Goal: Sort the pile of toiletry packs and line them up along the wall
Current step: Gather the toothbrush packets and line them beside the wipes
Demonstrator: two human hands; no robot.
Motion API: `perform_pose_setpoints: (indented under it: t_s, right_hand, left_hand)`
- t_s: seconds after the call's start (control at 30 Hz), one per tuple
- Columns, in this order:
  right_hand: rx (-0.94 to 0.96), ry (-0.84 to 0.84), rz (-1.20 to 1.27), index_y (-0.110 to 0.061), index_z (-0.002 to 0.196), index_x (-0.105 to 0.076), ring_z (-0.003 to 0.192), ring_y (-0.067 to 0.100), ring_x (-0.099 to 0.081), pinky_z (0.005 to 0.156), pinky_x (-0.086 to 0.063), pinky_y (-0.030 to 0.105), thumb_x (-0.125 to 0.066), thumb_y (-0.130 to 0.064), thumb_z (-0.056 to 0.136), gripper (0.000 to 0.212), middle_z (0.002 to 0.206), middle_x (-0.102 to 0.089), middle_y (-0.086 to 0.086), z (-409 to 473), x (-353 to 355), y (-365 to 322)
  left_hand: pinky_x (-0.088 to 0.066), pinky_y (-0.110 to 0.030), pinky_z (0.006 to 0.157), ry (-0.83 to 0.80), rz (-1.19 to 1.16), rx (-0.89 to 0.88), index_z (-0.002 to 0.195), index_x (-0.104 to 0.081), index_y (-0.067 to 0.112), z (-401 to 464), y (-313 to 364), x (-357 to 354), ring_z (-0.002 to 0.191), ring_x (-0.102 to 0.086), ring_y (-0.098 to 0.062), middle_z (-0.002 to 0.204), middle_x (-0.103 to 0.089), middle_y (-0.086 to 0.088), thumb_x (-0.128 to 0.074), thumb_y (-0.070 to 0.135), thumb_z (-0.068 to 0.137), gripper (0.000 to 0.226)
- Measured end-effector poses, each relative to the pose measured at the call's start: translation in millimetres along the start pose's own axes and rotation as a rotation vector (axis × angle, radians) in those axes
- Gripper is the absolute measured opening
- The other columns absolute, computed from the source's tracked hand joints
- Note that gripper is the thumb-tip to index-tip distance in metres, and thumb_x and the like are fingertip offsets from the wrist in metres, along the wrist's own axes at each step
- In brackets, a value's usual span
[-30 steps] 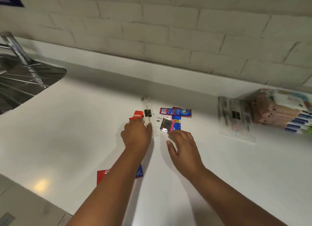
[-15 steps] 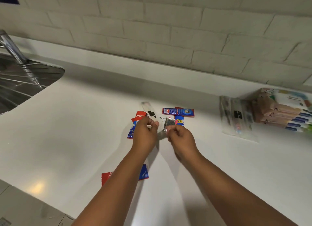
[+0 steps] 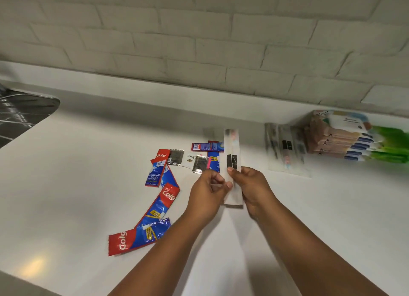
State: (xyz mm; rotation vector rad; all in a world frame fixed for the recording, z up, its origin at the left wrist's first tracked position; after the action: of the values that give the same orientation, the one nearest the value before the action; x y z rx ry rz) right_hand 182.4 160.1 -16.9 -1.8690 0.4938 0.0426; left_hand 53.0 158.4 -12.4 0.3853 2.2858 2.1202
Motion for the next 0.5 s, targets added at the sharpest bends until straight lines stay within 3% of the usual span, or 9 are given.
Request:
perform_pose_setpoints:
  t_s: [0.07, 0.2, 0.3, 0.43, 0.5]
  right_hand:
    - [0.04, 0.105, -0.098, -0.007, 0.085, -0.072, 0.077, 0.031, -0.069, 0.074, -0.057, 0.043, -0.071, -0.015, 0.084, 0.008, 0.083, -0.073, 0.012, -0.4, 19.9, 1.0]
    - [0.183, 0.345, -0.488, -0.009, 0.074, -0.065, 0.061, 0.02, -0.056, 0.063, -0.047, 0.033, -0.077, -0.032, 0.074, 0.026, 0.064, -0.059, 0.002, 1.3, 55.8, 1.5]
    - [0.267, 0.38, -0.717, -0.017, 0.081, -0.066, 0.069, 0.013, -0.061, 0.066, -0.045, 0.026, -0.074, -0.03, 0.08, 0.015, 0.072, -0.064, -0.006, -2.1, 74.4, -5.5]
    - [0.469, 0.436, -0.958, -0.016, 0.097, -0.069, 0.082, 0.016, -0.061, 0.079, -0.048, 0.028, -0.071, -0.025, 0.083, 0.017, 0.09, -0.061, -0.001, -3.4, 108.3, -10.2]
    - [0.591, 0.492, -1.069, -0.014, 0.105, -0.069, 0.093, 0.02, -0.059, 0.087, -0.049, 0.032, -0.068, -0.023, 0.085, 0.022, 0.099, -0.06, 0.003, -4.1, 122.6, -11.6]
  left_hand:
    - [-0.054, -0.033, 0.07, -0.046, -0.024, 0.064, 0.095, -0.054, 0.017, 0.7, 0.0, -18.6, 0.073, -0.061, -0.013, 0.088, -0.062, -0.003, -0.076, 0.02, 0.078, 0.028]
    - [-0.055, -0.041, 0.062, -0.078, 0.009, 0.1, 0.092, -0.054, 0.019, 4.0, -1.7, -54.1, 0.065, -0.06, -0.016, 0.085, -0.06, -0.004, -0.079, 0.016, 0.073, 0.031]
    - [-0.047, -0.028, 0.064, -0.037, 0.13, 0.022, 0.081, -0.057, 0.019, 8.4, -1.4, -70.8, 0.061, -0.054, -0.008, 0.076, -0.059, 0.004, -0.076, 0.012, 0.073, 0.023]
    - [-0.041, -0.012, 0.062, -0.029, 0.317, -0.053, 0.083, -0.061, 0.021, 15.3, 0.0, -84.2, 0.064, -0.054, -0.003, 0.075, -0.06, 0.007, -0.074, 0.013, 0.077, 0.016]
    - [-0.043, -0.015, 0.066, -0.038, 0.453, -0.12, 0.088, -0.063, 0.022, 19.8, 1.0, -85.0, 0.071, -0.056, -0.01, 0.081, -0.059, 0.003, -0.071, 0.016, 0.08, 0.013]
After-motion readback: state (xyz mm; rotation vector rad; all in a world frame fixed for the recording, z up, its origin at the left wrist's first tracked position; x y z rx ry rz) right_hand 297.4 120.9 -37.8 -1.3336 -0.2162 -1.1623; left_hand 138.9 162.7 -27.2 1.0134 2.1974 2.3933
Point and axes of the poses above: each hand's wrist, its own z-axis towards the middle knuckle, its own x-axis out of the back of the hand, y = z × x, the point moved 2 cm from there along z, towards the middle knuckle
